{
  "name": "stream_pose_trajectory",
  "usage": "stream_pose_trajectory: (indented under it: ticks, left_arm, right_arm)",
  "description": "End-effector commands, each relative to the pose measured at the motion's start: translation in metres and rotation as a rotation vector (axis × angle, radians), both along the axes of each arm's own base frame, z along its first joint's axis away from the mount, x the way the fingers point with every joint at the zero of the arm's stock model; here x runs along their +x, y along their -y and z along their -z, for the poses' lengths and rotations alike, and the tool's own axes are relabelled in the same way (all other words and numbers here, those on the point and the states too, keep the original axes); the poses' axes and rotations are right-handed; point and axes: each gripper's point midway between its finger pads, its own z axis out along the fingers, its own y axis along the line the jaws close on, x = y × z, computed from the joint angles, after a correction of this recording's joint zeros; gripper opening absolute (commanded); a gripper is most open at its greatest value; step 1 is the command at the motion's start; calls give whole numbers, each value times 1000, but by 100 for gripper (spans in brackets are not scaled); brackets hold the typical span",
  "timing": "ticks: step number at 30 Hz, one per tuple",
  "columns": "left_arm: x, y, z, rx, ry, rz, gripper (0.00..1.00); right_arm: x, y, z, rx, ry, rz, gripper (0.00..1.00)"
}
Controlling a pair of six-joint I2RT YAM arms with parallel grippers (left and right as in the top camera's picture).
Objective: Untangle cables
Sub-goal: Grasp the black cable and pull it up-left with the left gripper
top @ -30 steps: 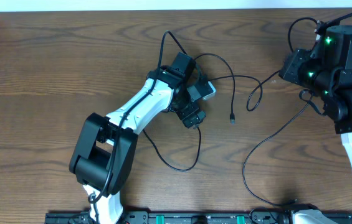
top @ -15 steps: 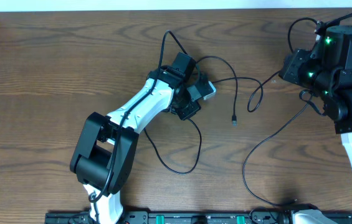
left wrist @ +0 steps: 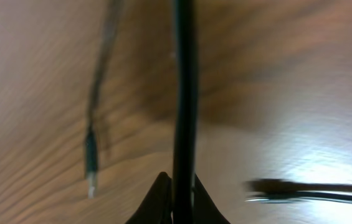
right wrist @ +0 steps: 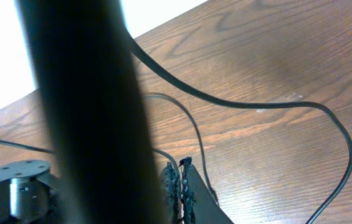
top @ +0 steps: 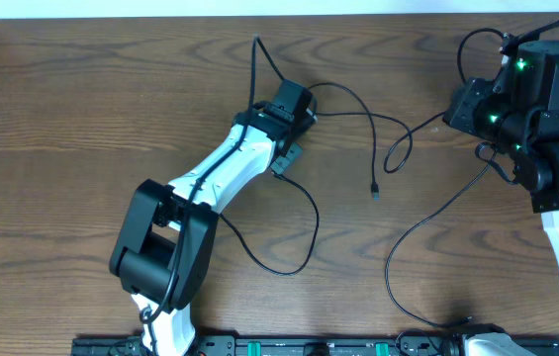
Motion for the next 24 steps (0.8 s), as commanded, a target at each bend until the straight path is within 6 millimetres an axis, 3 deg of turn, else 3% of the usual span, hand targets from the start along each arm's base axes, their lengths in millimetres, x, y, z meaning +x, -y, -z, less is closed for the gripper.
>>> stream_pose_trajectory:
  ticks: [1, 7, 8, 12, 17, 22, 24]
  left_arm:
    - [32, -62, -67, 62, 277, -346, 8]
    - [40, -135, -108, -73, 411, -698, 8]
    - [40, -156, -117, -101, 438, -773, 8]
    - [34, -198, -133, -107, 472, -872, 8]
    - [21, -249, -134, -117, 490, -1054, 8]
    - [5, -286, -129, -138, 491, -1221, 8]
    - [3, -290, -126, -161, 473, -1236, 8]
  right_arm:
    - [1, 4, -1, -21, 6, 2, 1]
    - [1, 4, -1, -21, 5, 2, 1]
    - [0, 4, -1, -22, 4, 2, 1]
    - [0, 4, -1, -22, 4, 2, 1]
    - [0, 4, -1, -22, 4, 2, 1]
    - [1, 5, -1, -25, 5, 6, 1]
    - [1, 5, -1, -26, 4, 7, 1]
